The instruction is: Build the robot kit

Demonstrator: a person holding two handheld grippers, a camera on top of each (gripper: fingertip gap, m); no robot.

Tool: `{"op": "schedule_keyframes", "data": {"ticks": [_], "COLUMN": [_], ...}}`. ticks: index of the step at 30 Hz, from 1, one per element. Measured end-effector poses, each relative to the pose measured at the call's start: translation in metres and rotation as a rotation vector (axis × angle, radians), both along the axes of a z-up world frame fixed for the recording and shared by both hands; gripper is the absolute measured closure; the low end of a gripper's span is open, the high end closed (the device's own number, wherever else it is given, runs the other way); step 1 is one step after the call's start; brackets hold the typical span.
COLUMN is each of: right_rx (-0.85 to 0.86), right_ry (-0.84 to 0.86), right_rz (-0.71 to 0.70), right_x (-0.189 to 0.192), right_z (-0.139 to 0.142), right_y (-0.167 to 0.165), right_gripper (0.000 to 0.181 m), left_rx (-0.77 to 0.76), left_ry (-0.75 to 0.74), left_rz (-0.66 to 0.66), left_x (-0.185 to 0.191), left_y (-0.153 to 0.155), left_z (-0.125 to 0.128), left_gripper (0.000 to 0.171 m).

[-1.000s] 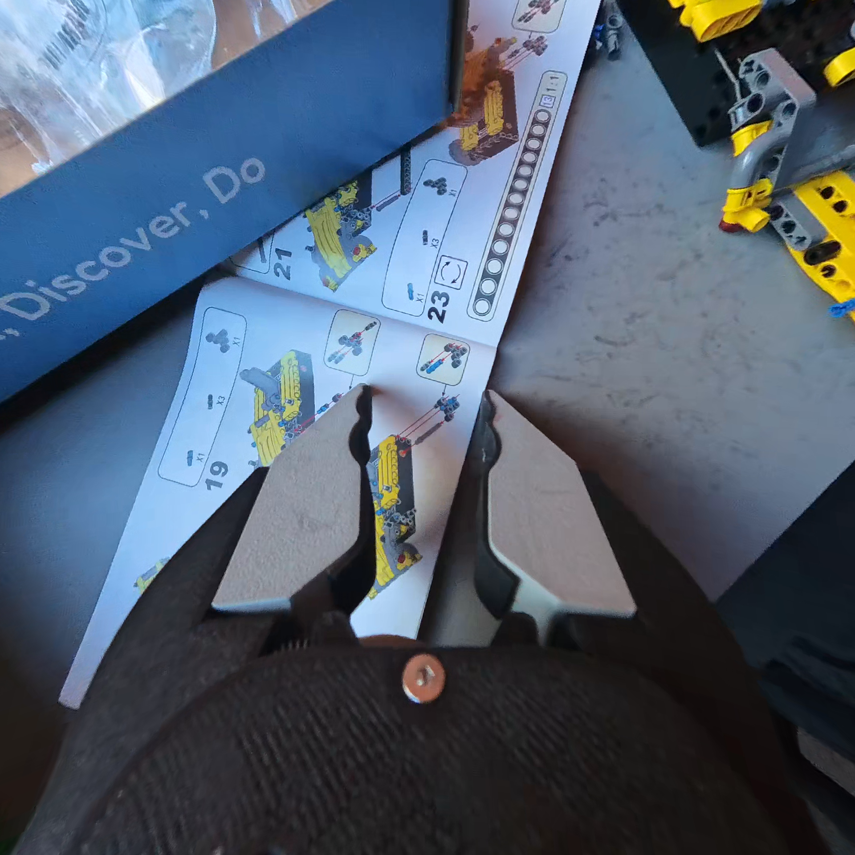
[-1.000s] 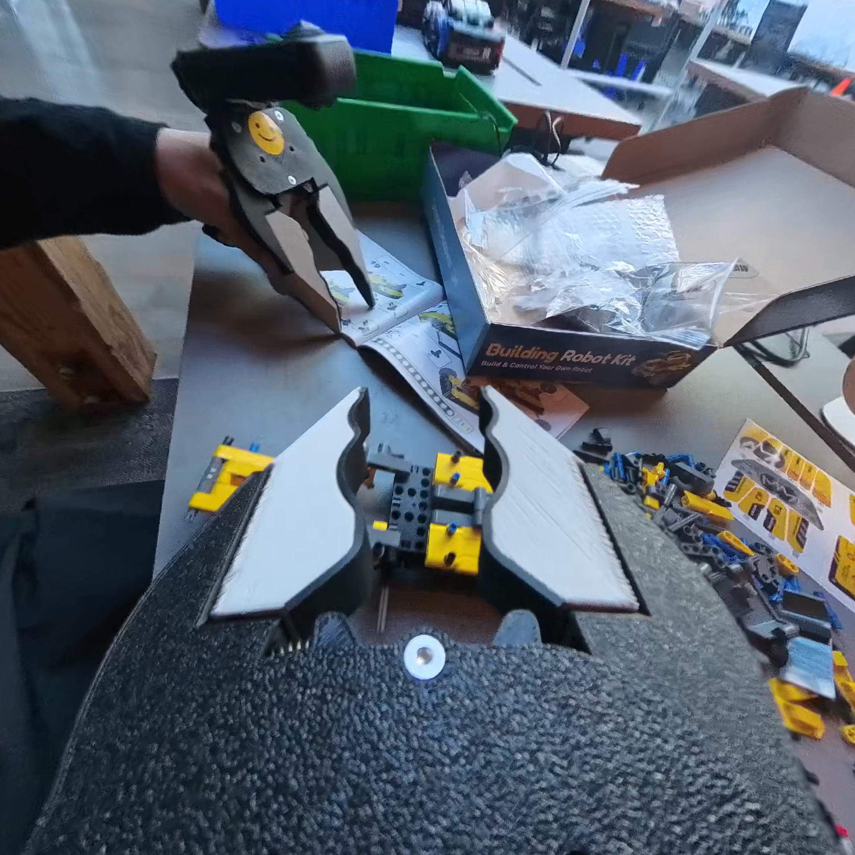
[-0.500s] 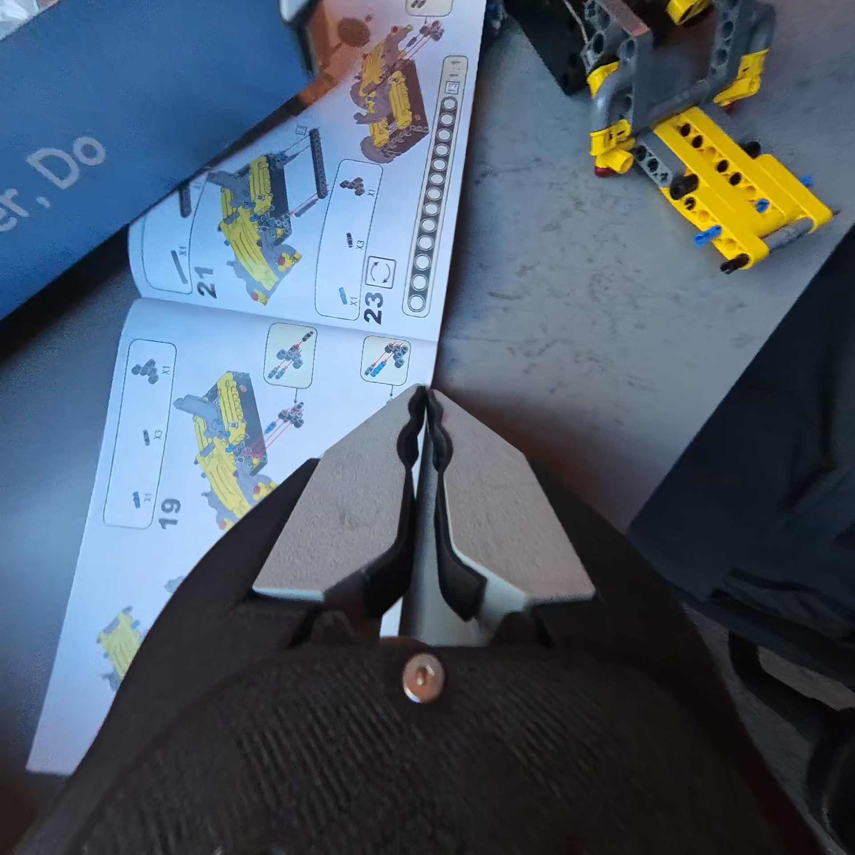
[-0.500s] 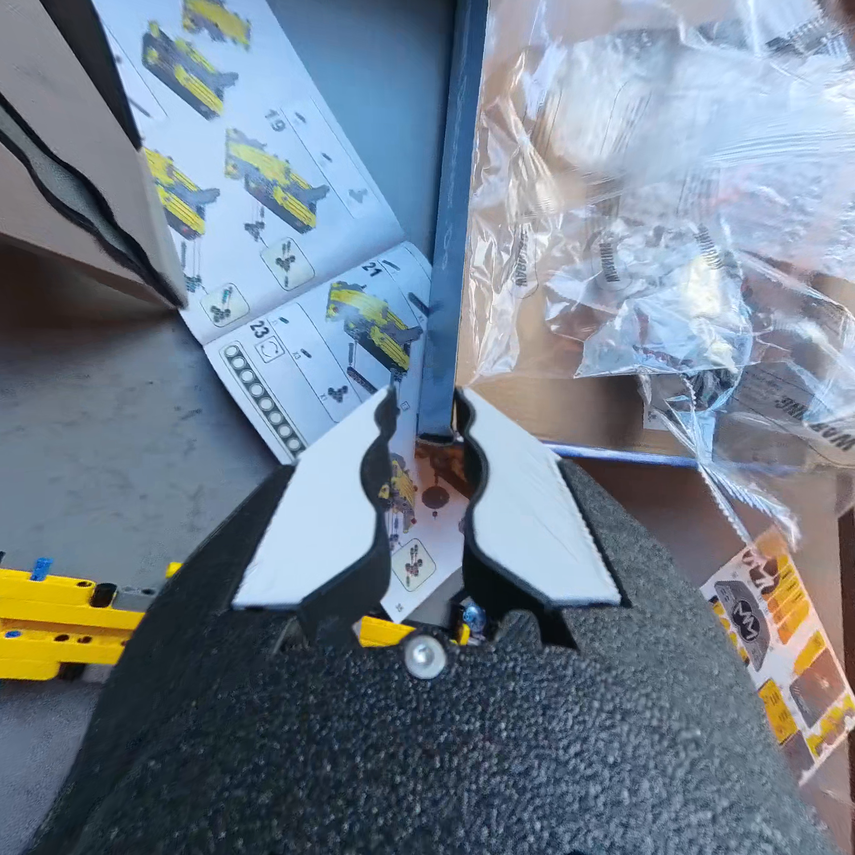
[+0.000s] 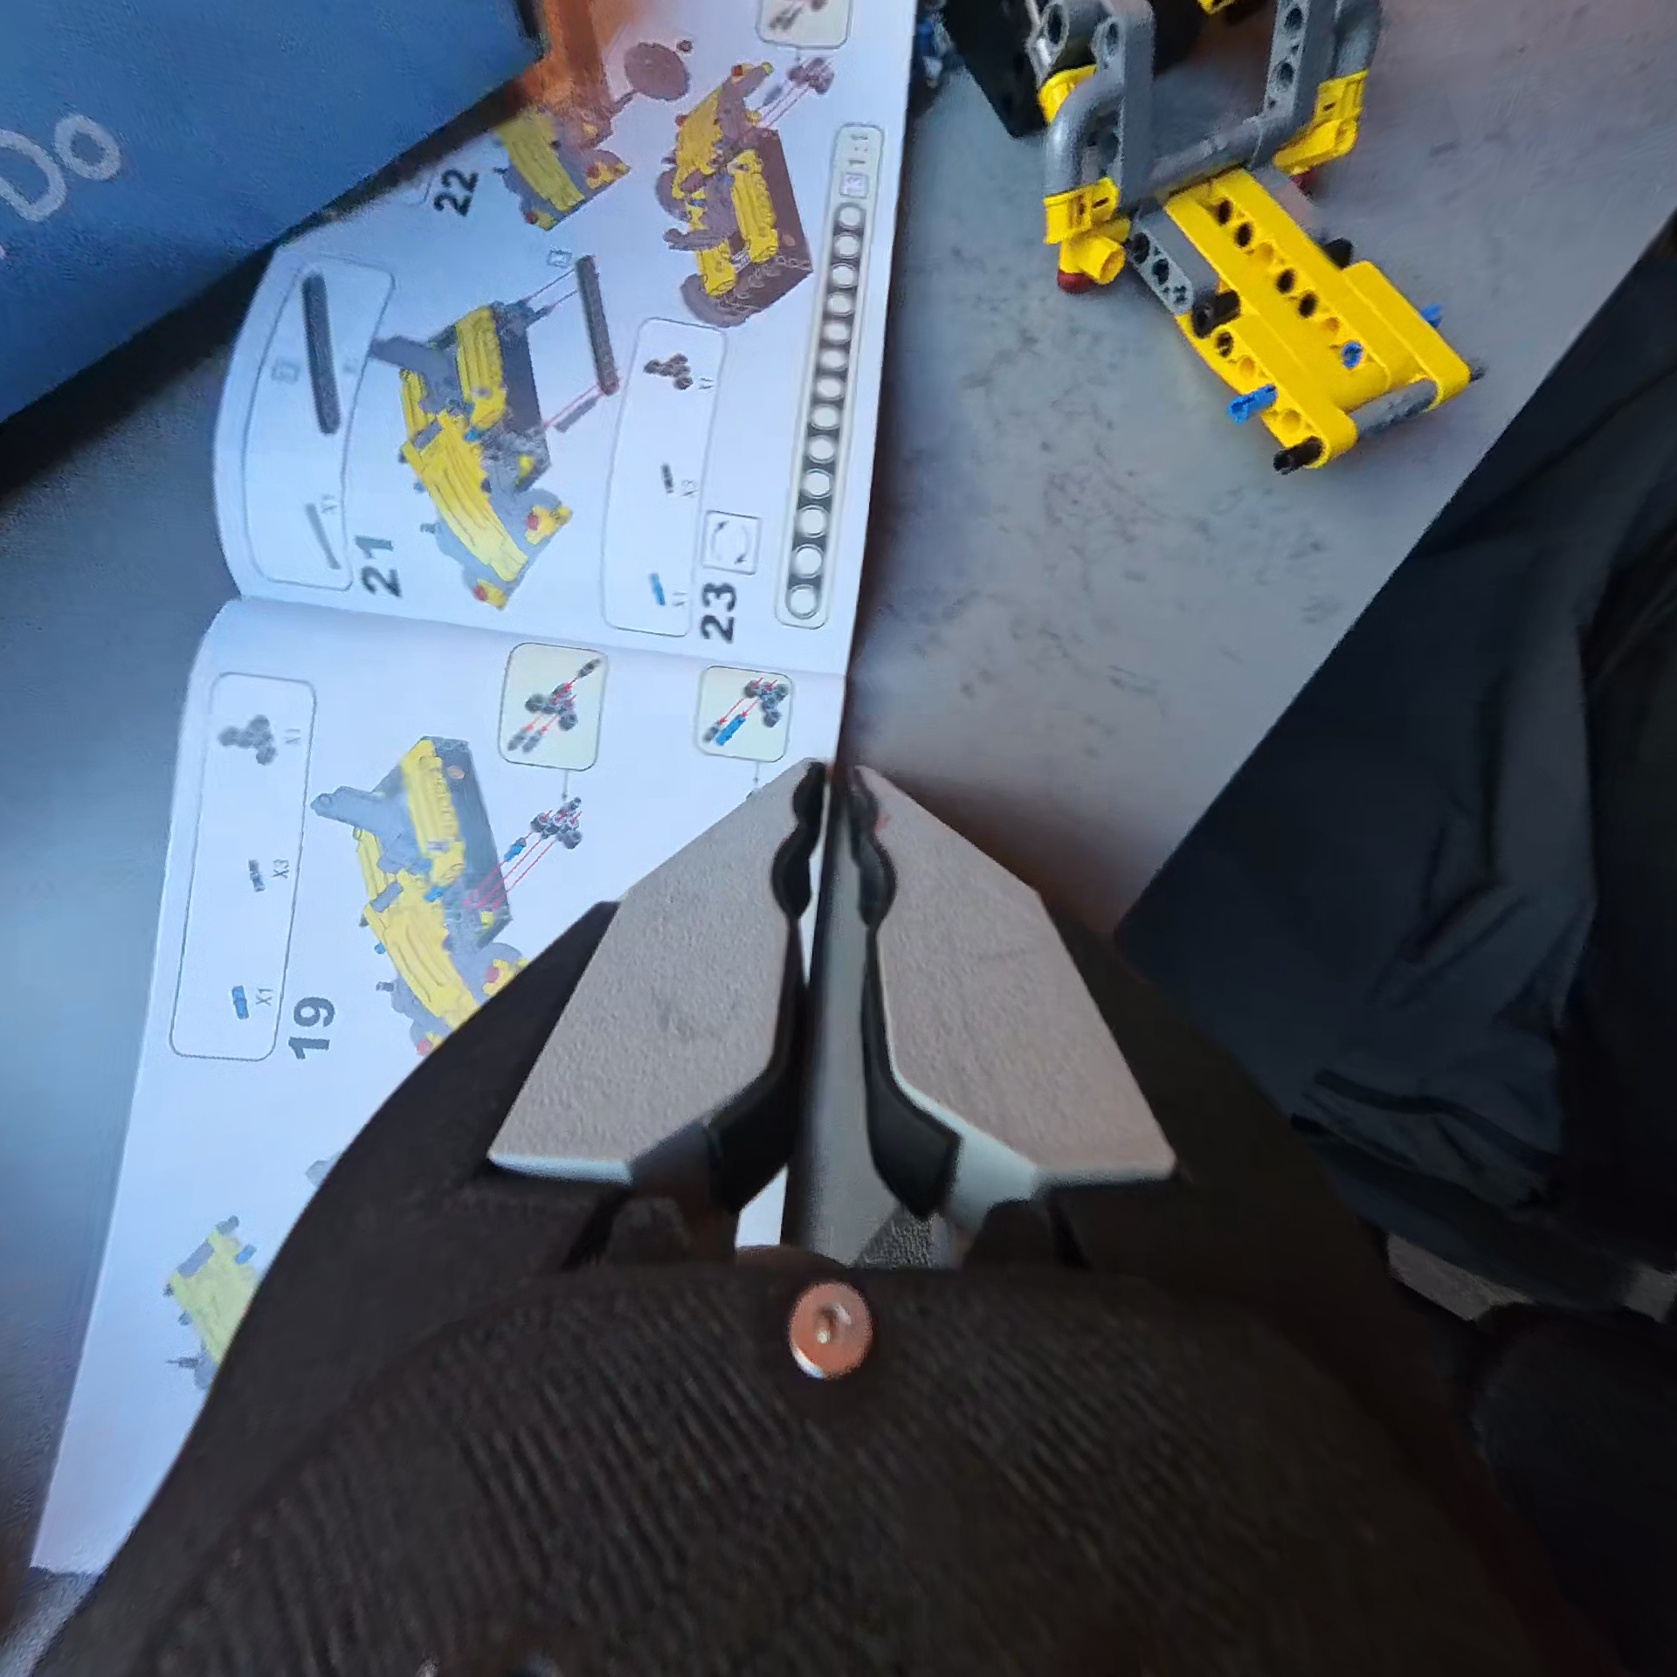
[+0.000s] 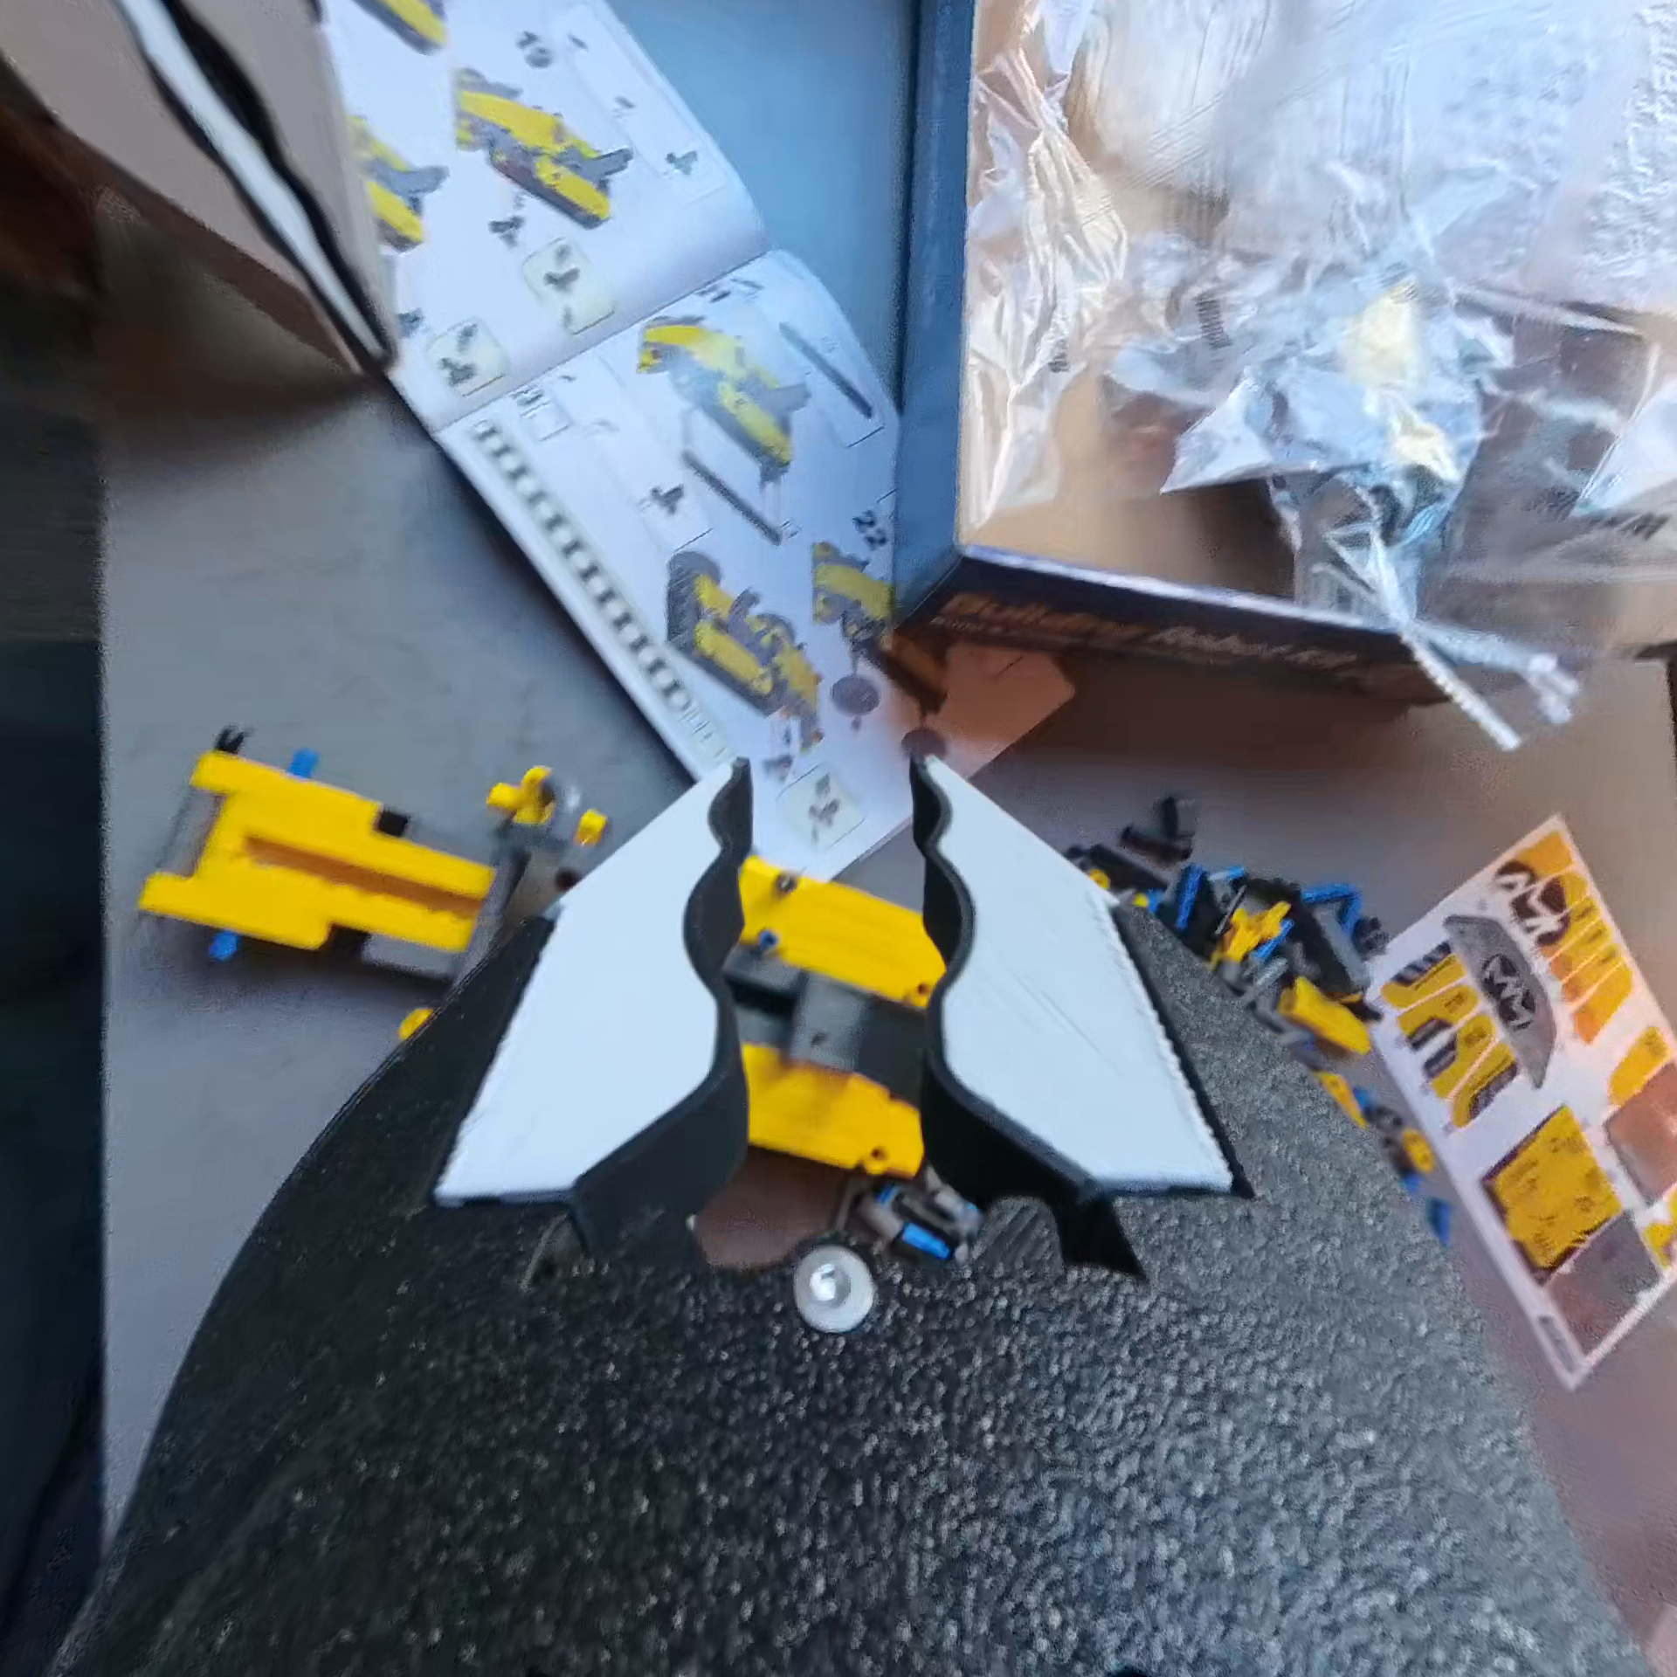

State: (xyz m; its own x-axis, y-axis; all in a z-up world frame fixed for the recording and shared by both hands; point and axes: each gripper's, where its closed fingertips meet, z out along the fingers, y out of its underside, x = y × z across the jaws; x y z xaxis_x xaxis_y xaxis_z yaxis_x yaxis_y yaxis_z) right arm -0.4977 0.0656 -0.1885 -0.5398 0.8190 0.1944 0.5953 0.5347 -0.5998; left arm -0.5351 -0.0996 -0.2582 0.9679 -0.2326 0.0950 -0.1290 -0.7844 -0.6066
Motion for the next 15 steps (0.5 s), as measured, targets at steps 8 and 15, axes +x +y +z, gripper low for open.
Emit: {"op": "schedule_keyframes", "data": {"ticks": [8, 15], "right_rx": [-0.118, -0.168], "right_ry": [-0.01, -0.005], "right_rz": [-0.085, -0.01], "right_x": [0.047, 0.07], "right_z": [-0.01, -0.021], "right_y": [0.028, 0.008], "right_gripper": [0.13, 0.129], "left_rx": [0.099, 0.031], "left_ry": [0.055, 0.069], "left_rz": [0.088, 0.095], "left_x": [0.012, 0.015], "left_y": [0.06, 0.076], "left_z": [0.022, -0.003], "left_gripper": [0.097, 0.124]}}
